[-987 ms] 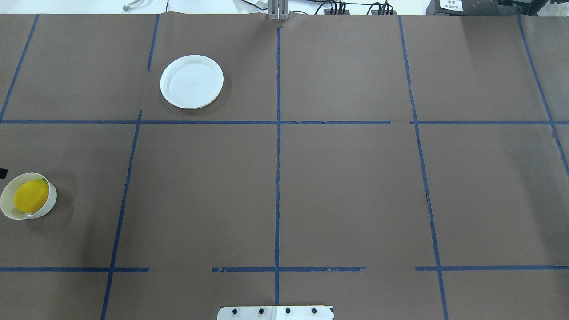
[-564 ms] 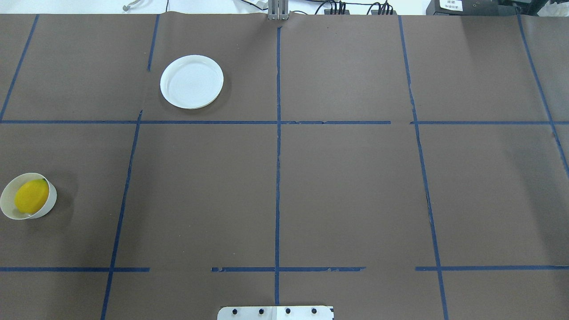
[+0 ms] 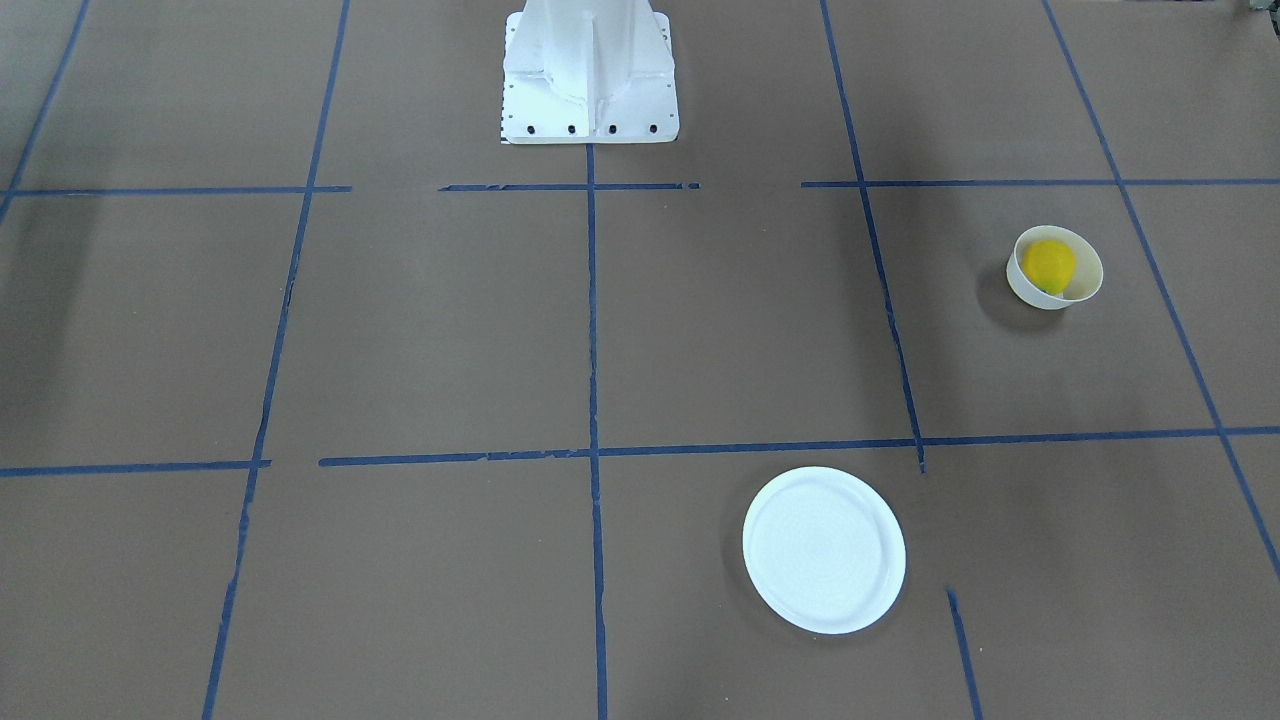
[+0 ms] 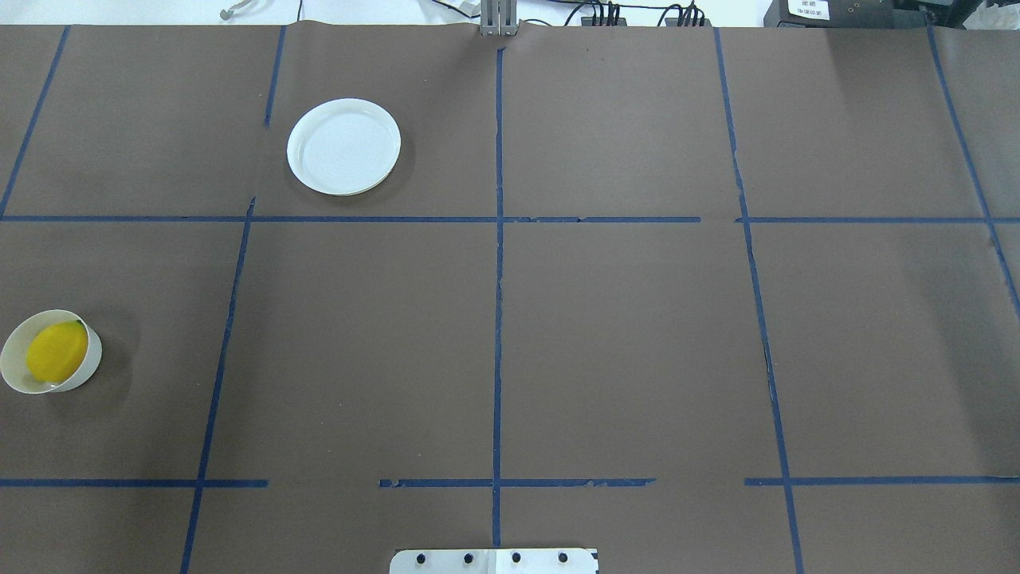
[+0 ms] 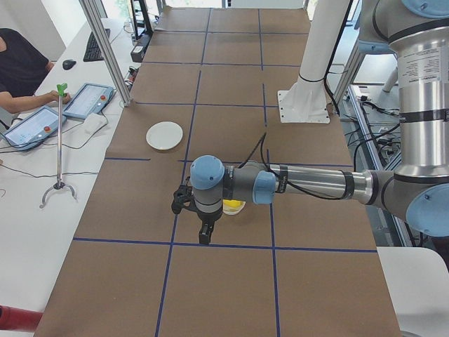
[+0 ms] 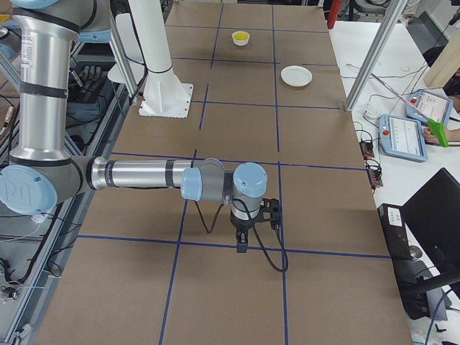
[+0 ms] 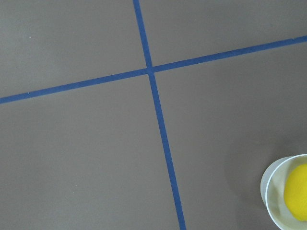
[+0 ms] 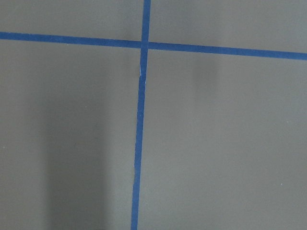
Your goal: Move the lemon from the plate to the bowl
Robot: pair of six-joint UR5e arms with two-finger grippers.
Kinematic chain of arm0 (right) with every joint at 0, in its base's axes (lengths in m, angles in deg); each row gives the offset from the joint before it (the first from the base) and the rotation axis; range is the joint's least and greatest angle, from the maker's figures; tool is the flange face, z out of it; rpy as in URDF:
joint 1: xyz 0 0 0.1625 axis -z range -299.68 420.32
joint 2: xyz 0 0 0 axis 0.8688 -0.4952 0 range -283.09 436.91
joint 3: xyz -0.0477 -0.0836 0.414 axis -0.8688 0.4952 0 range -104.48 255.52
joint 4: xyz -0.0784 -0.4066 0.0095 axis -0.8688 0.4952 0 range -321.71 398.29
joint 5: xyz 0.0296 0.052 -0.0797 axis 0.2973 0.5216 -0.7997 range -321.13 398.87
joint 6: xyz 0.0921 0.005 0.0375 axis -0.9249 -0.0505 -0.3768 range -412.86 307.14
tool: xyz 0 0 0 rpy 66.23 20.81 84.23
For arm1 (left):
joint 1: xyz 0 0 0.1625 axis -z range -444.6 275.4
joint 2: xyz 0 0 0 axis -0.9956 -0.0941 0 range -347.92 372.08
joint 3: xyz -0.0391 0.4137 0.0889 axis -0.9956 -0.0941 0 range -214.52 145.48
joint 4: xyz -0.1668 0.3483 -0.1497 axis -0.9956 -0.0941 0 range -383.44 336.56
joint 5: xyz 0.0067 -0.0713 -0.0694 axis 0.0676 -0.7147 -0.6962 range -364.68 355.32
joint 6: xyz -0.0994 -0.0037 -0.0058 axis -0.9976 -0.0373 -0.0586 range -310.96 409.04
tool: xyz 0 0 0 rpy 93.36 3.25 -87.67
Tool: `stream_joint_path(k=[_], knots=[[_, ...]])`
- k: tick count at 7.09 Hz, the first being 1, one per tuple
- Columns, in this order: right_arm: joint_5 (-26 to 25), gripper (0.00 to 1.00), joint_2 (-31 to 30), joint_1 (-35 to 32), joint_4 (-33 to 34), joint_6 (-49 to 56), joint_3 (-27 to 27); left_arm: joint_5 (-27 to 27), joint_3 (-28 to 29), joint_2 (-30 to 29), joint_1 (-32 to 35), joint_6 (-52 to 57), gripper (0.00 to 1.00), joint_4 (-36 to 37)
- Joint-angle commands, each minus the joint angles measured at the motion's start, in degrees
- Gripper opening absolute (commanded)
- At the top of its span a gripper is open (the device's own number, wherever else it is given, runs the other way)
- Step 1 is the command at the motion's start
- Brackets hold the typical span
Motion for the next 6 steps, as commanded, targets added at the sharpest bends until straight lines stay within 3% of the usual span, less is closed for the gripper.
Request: stream_joint_path(k=[1, 6], knots=[[0.04, 1.00, -0.02, 0.00, 0.00, 0.00, 0.00, 0.01, 2.77, 1.09, 2.38, 5.43, 1.00, 2.12], [0.04, 1.00, -0.02, 0.00, 0.00, 0.00, 0.00, 0.18, 3.05, 1.10, 3.44, 5.26, 1.00, 2.20]])
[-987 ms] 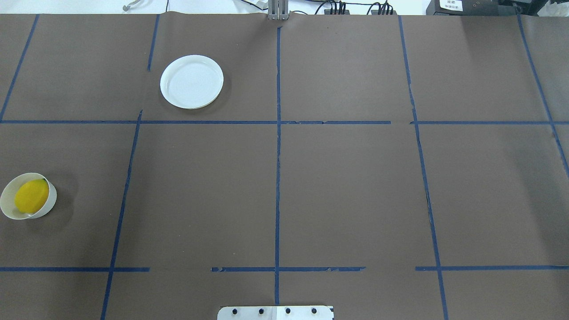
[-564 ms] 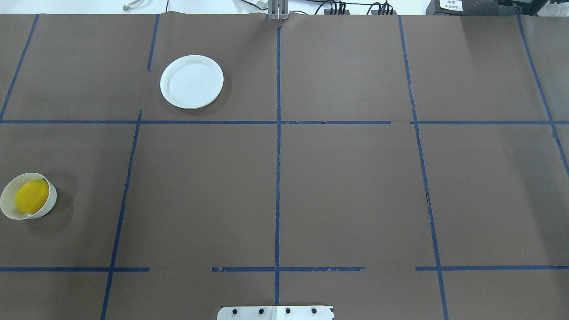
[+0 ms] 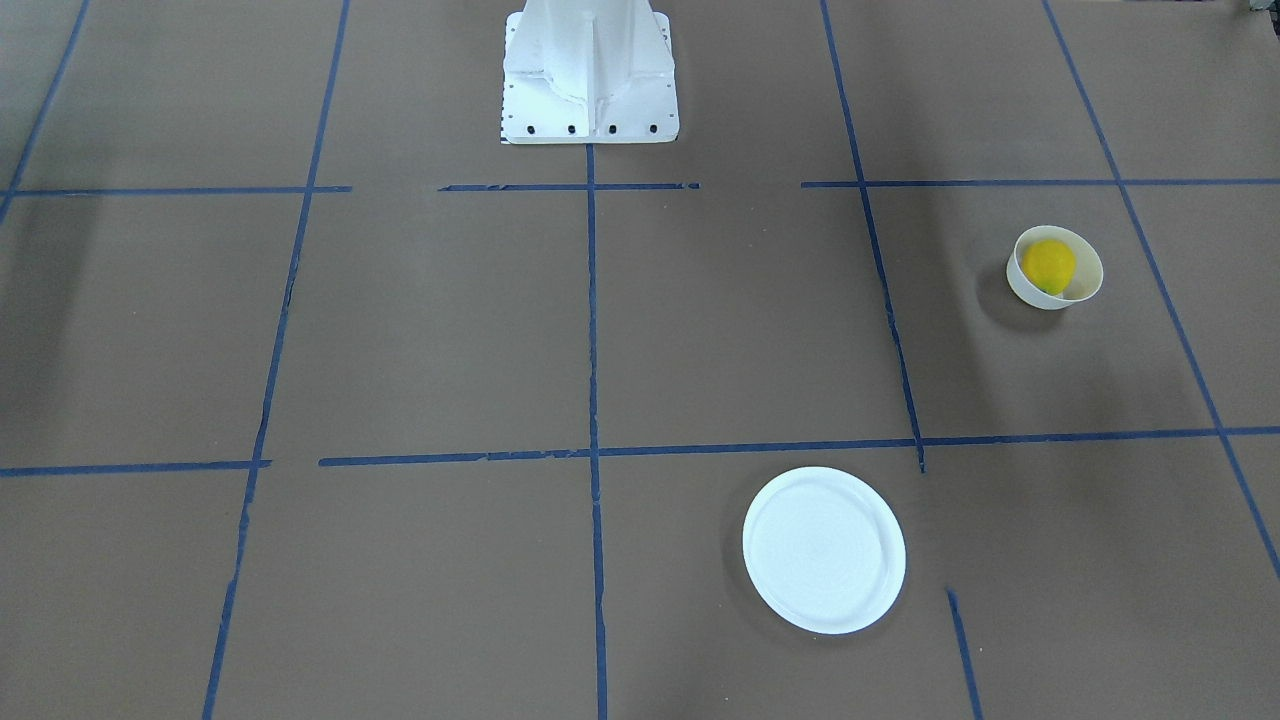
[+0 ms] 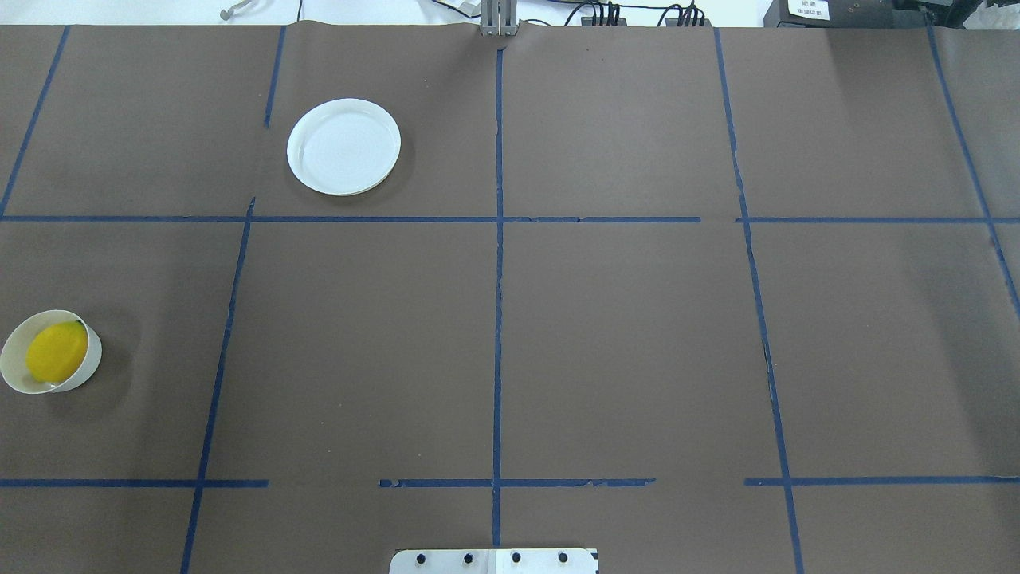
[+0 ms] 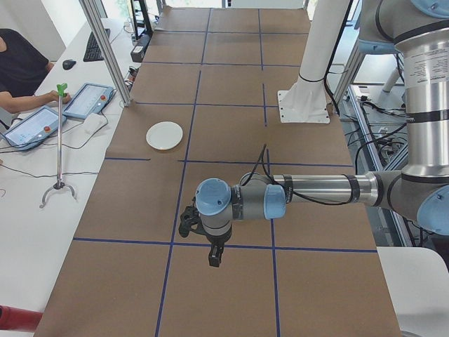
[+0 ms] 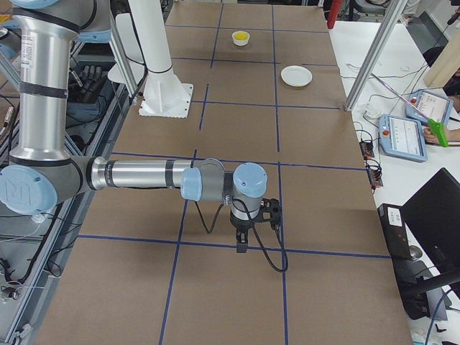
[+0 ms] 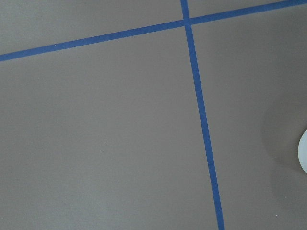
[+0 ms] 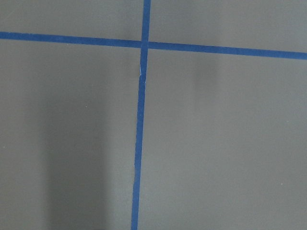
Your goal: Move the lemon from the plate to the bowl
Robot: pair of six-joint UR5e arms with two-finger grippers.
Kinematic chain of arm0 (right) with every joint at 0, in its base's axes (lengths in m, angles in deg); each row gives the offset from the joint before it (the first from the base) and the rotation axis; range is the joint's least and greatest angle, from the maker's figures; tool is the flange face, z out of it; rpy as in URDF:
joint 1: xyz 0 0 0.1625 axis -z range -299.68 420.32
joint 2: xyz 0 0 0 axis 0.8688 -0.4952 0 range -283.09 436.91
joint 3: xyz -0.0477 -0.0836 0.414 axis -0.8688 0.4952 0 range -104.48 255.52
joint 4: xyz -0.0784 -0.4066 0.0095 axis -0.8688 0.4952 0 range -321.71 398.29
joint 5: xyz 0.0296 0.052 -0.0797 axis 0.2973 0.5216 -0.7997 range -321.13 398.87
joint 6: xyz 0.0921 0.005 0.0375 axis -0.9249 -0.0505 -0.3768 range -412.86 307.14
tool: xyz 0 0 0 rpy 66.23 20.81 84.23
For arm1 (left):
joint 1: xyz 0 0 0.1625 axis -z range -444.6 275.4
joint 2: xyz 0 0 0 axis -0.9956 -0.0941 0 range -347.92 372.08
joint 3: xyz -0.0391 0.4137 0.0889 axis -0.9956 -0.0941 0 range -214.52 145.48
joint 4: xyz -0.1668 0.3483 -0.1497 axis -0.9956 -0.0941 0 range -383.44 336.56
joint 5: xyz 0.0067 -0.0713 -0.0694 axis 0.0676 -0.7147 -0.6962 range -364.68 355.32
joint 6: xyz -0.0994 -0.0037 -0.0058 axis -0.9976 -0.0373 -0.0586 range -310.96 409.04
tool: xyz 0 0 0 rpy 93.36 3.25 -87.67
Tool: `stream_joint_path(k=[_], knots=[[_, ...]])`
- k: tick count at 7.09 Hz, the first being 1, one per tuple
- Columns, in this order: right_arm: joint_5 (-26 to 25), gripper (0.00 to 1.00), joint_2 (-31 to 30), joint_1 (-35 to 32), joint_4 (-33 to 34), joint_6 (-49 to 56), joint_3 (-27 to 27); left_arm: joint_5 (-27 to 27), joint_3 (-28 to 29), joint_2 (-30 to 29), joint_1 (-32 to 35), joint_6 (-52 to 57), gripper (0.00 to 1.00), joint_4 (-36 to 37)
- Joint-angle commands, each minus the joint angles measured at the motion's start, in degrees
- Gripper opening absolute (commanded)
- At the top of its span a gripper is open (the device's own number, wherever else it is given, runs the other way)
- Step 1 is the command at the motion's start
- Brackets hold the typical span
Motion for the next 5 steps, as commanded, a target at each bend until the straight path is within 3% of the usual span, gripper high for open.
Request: stream_joint_path(k=[1, 5], knots=[[-0.09, 1.00, 0.00, 0.00, 0.00, 0.00, 0.00, 0.00, 0.09, 0.09, 0.05, -0.27, 1.00, 0.00], [0.00, 1.00, 0.00, 0.00, 0.00, 0.00, 0.00, -0.08, 0.97, 0.09, -0.04, -0.53, 1.00, -0.17]])
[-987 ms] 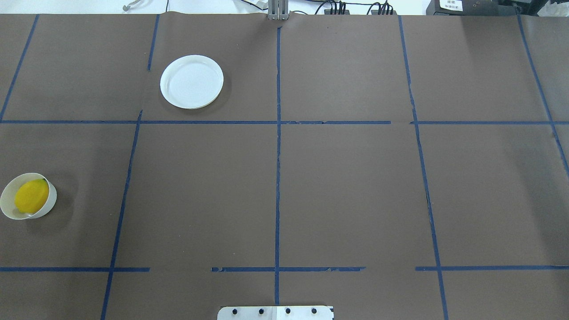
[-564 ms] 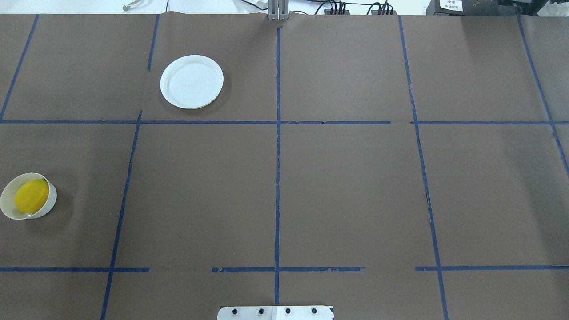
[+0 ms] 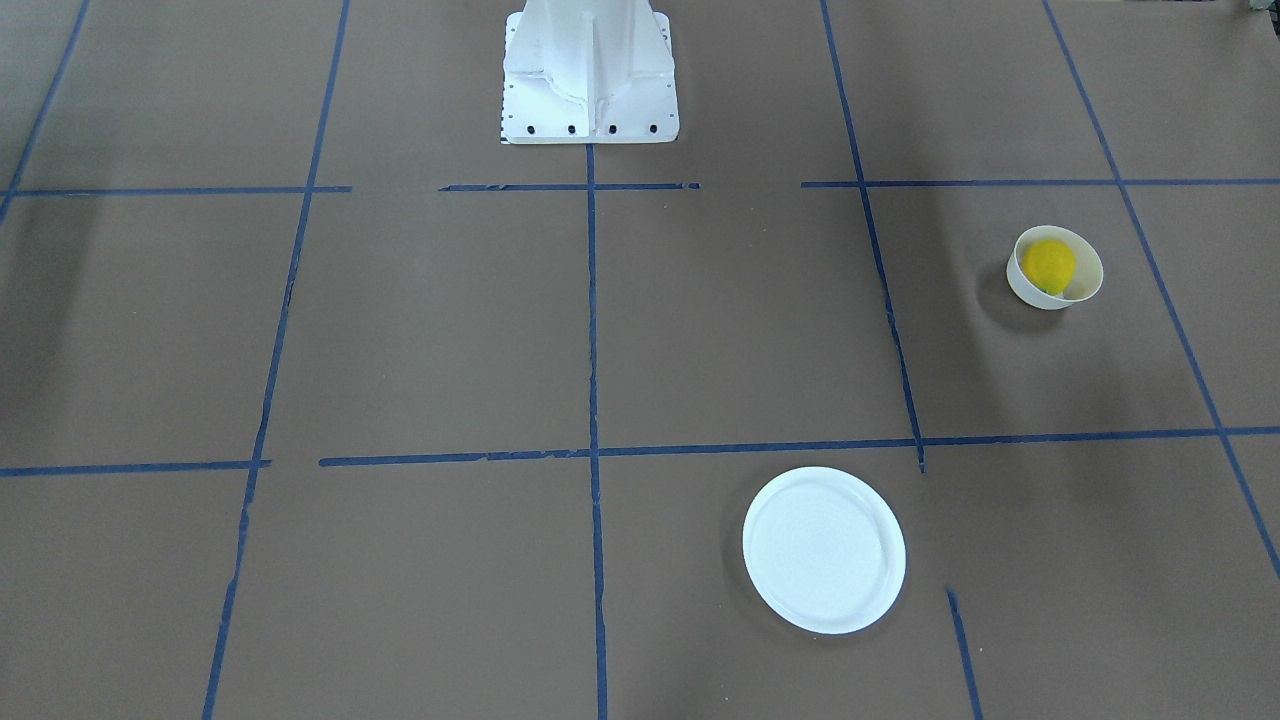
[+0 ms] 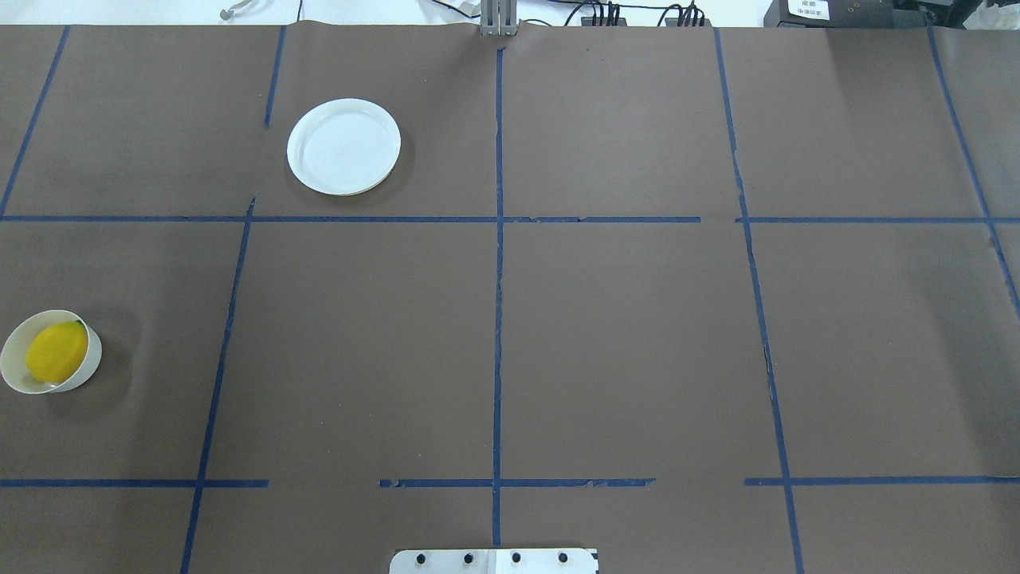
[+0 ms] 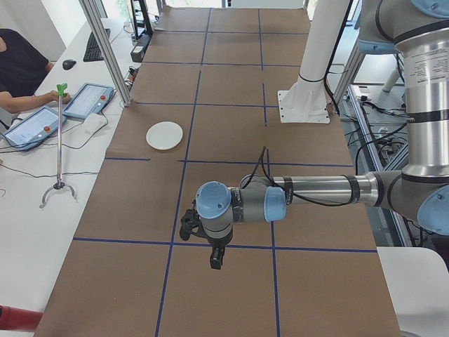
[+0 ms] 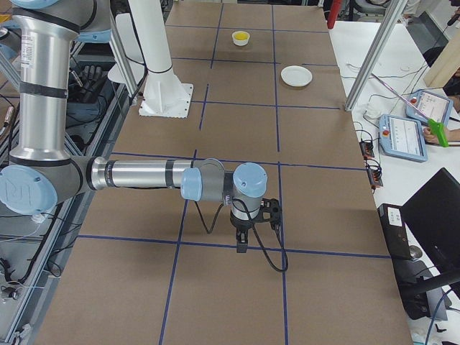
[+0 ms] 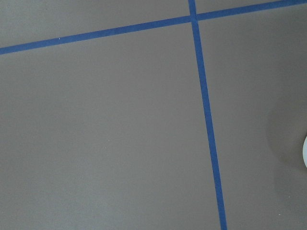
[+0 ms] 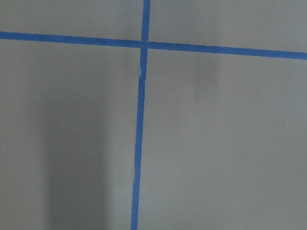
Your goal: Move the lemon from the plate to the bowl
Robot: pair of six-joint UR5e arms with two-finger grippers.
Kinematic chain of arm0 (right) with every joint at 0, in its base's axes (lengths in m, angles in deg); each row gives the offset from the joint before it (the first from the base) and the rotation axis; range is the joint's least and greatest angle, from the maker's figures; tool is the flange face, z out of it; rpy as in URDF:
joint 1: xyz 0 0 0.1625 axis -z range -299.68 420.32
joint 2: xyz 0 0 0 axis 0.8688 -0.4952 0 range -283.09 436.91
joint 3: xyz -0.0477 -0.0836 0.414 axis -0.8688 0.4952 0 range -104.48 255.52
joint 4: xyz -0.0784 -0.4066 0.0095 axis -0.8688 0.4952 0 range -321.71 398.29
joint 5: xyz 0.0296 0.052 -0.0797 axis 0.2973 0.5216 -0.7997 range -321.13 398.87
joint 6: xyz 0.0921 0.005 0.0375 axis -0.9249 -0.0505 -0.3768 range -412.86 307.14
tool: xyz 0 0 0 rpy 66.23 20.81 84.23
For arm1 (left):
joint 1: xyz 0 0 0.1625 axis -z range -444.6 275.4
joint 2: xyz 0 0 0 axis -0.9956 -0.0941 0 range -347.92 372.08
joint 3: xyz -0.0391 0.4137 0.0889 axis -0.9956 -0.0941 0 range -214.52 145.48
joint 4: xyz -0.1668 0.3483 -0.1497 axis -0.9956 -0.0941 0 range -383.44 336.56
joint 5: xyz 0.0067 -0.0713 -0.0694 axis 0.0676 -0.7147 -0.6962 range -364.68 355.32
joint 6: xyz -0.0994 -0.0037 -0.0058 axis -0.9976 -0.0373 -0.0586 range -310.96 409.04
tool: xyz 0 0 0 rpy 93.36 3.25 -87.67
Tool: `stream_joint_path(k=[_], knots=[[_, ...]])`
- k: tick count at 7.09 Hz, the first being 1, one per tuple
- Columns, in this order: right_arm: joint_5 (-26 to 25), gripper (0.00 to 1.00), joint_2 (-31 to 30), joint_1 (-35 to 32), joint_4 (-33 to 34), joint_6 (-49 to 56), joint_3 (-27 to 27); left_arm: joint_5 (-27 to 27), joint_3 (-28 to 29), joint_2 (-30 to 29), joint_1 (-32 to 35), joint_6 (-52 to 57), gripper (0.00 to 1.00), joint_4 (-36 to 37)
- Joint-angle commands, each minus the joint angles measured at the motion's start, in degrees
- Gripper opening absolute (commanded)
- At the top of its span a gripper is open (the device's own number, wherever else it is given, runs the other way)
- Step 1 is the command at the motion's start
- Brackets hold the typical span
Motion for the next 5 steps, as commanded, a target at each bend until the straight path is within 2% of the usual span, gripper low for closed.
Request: stream_joint_path(k=[1, 5], knots=[[0.03, 1.00, 0.00, 0.00, 0.00, 0.00, 0.00, -0.18, 0.72, 0.00, -0.01, -0.13, 1.00, -0.08], [0.03, 1.00, 0.00, 0.00, 0.00, 0.00, 0.00, -0.53, 3.09, 0.00, -0.01, 0.04, 1.00, -0.69]])
